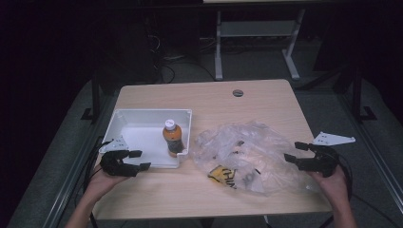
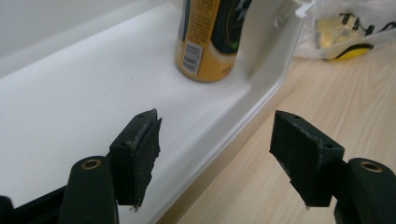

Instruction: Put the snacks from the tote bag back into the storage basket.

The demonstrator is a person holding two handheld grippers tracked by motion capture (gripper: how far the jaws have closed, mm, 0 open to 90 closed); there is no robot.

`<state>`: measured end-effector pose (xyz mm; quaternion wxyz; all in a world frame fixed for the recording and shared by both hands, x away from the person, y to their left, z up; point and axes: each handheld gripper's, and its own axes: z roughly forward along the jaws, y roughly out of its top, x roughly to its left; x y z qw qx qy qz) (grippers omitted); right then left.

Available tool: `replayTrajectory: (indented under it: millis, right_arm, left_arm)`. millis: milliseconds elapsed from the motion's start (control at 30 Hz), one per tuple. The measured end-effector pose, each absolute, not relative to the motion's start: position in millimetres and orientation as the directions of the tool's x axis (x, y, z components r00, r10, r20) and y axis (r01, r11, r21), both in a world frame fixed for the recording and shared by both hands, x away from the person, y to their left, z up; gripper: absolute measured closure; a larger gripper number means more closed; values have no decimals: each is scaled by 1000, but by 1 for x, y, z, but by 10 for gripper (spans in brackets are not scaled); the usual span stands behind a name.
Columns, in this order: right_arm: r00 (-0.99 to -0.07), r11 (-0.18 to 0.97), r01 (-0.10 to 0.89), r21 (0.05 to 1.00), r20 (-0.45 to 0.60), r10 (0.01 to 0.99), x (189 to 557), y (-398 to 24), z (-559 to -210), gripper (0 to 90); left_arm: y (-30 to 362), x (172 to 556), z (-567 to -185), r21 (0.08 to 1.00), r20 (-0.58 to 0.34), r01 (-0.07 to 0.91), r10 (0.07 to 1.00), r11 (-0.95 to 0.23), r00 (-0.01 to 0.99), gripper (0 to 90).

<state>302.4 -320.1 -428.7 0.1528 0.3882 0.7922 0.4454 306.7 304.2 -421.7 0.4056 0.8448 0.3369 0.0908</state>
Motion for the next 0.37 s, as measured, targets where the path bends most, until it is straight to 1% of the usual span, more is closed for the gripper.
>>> replayTrajectory:
  millis: [300,367]
  right_arm:
    - [-662,313,472,824,97,743,301,-317,-429,285]
    - [-665,311,467,828,96,741,300,-316,-428,284]
  left_arm:
    - [305,294,-432,769,-134,495,656,-404,743,289]
    - [305,291,-434,780,-165,503,651,-374,741,285]
